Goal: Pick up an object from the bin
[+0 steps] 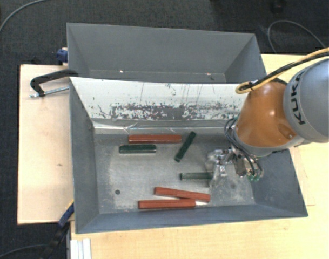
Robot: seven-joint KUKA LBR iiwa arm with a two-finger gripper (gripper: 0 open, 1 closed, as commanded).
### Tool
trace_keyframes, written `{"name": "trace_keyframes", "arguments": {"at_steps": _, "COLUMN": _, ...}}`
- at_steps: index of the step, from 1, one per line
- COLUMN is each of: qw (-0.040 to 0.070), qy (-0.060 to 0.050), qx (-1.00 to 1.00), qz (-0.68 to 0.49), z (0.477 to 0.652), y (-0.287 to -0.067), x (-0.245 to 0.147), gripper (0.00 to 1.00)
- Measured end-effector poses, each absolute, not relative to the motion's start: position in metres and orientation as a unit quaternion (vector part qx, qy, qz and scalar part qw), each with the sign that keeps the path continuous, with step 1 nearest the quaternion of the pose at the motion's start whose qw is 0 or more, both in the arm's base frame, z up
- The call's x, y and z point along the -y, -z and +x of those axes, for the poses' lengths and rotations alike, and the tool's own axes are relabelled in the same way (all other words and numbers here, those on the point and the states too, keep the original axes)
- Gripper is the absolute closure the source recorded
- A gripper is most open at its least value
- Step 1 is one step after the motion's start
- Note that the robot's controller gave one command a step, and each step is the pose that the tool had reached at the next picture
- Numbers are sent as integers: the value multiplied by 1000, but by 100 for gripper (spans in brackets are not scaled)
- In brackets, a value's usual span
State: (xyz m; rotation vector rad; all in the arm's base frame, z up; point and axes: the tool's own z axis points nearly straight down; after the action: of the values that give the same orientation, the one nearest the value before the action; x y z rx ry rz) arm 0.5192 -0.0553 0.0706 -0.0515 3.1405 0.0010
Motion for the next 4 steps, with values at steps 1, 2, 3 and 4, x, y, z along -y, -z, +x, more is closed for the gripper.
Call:
{"name": "trace_keyframes", "arguments": {"at_steps": 1, "qw": 8, "qy": 0, "qx": -1000, "qz": 29, "z": 546, "y": -226, "x": 71, "gripper": 100}}
{"name": "trace_keyframes", "arguments": {"at_steps": 2, "qw": 3, "qy": 0, "qx": -1000, "qz": 29, "z": 544, "y": -221, "x": 70, "gripper": 0}}
{"name": "trace_keyframes", "arguments": {"at_steps": 3, "qw": -1, "qy": -1, "qx": -987, "qz": -162, "z": 547, "y": -154, "x": 42, "gripper": 0}}
{"name": "trace_keyframes", "arguments": {"at_steps": 4, "qw": 4, "qy": -1, "qx": -966, "qz": -259, "z": 600, "y": -127, "x": 4, "gripper": 0}}
